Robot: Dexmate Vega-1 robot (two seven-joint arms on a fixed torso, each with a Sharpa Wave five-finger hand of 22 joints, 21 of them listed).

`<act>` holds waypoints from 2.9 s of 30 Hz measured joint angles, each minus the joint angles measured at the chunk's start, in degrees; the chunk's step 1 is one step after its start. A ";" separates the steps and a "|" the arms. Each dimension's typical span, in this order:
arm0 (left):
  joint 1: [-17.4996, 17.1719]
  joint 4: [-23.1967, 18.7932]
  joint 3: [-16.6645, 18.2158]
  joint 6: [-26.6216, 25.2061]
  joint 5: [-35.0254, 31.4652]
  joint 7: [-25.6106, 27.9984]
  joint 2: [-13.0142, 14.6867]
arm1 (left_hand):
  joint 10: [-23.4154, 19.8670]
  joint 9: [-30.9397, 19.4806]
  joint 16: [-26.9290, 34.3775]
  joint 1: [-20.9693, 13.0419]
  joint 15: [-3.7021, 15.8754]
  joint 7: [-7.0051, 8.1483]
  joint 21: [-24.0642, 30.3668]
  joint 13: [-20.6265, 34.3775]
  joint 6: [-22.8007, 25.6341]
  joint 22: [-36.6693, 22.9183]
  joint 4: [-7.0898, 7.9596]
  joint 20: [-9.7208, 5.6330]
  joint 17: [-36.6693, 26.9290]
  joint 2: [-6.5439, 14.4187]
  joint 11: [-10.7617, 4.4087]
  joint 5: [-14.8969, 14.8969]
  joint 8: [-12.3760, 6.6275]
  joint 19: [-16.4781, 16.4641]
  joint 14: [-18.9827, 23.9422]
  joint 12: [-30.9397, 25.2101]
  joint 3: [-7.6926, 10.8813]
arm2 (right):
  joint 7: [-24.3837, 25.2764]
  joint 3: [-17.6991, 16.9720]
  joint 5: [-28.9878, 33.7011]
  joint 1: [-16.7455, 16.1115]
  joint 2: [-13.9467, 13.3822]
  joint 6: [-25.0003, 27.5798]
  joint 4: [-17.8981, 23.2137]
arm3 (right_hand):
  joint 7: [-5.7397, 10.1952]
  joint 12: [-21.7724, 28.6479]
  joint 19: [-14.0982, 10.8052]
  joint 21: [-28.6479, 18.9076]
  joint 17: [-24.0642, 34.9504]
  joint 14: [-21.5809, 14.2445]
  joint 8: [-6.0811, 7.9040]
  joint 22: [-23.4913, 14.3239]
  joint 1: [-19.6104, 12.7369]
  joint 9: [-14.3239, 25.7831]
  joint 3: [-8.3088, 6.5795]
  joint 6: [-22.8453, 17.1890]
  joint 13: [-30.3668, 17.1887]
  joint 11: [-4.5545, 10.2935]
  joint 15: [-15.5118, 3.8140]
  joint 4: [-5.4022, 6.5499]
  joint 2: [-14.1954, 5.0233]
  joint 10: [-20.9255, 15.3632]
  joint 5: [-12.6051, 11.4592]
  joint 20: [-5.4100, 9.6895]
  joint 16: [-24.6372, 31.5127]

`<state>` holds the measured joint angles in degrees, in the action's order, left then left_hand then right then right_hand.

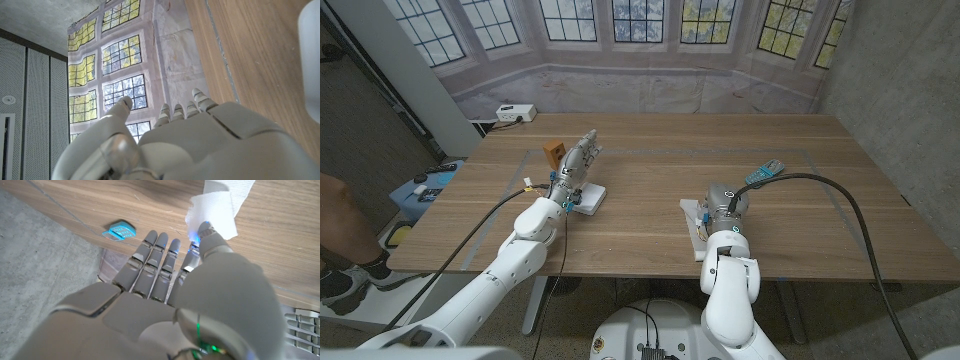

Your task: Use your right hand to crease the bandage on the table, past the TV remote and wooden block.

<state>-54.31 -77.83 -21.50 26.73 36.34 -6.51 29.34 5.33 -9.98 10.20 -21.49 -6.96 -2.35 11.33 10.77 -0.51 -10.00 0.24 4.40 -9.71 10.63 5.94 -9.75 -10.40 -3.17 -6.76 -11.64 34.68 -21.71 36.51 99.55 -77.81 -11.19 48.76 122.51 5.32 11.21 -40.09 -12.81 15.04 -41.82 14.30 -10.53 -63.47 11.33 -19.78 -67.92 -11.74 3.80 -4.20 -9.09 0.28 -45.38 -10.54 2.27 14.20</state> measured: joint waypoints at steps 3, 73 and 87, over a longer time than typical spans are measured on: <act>0.00 0.00 0.00 -0.11 -0.06 0.06 0.00 | 0.00 0.00 0.00 0.00 0.00 0.00 0.00 0.00 0.00 0.00 0.00 0.00 0.00 0.00 0.00 0.00 0.00 0.00 0.00 0.00 0.00 | 0.00 -0.05 0.00 -0.03 -0.10 0.00 0.55 | -0.10 0.00 0.00 0.00 0.00 0.00 0.00 0.00 0.31 0.00 0.00 0.51 0.00 -0.31 0.00 0.00 -0.31 0.31 0.00 0.00 0.00; -1.75 -1.16 0.94 1.33 0.35 0.26 0.90 | 0.00 0.00 0.00 -0.23 0.00 0.00 0.00 0.00 0.61 0.00 0.00 0.31 0.12 0.24 0.00 0.00 0.00 0.31 0.00 0.00 0.00 | -13.83 0.69 -8.62 -1.72 0.00 -2.27 11.23 | -1.83 -0.89 4.65 1.16 -0.15 6.38 -3.98 0.13 4.91 0.39 0.66 16.98 -0.15 -4.45 0.81 0.80 0.06 9.77 0.13 -3.41 -1.78; -2.26 -1.62 1.24 1.66 0.35 0.38 1.15 | 0.00 -0.31 0.00 -0.29 0.00 0.00 0.00 0.00 0.61 0.00 0.00 0.31 0.11 0.30 0.00 0.00 0.00 0.31 0.00 0.00 0.00 | -17.15 -0.13 -12.40 -1.56 -0.24 -1.16 13.29 | -2.93 -0.89 7.75 1.61 0.01 10.18 -4.37 0.15 6.10 0.12 0.90 24.26 -0.41 -6.05 1.94 1.04 -0.07 14.30 0.13 -5.07 -2.55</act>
<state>-56.57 -79.44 -20.26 28.39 36.69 -6.13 30.50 5.33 -10.29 10.20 -21.79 -6.95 -2.35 11.33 10.77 0.10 -10.00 0.25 4.71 -9.60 10.92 5.94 -9.75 -10.40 -2.86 -6.76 -11.64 34.68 -38.86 36.38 87.16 -79.38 -11.43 47.60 135.79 2.39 10.32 -32.33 -11.20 15.05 -31.64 9.93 -10.39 -57.37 11.44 -18.88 -43.66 -12.15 -2.25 -2.26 -8.05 0.21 -31.08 -10.41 -2.81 11.65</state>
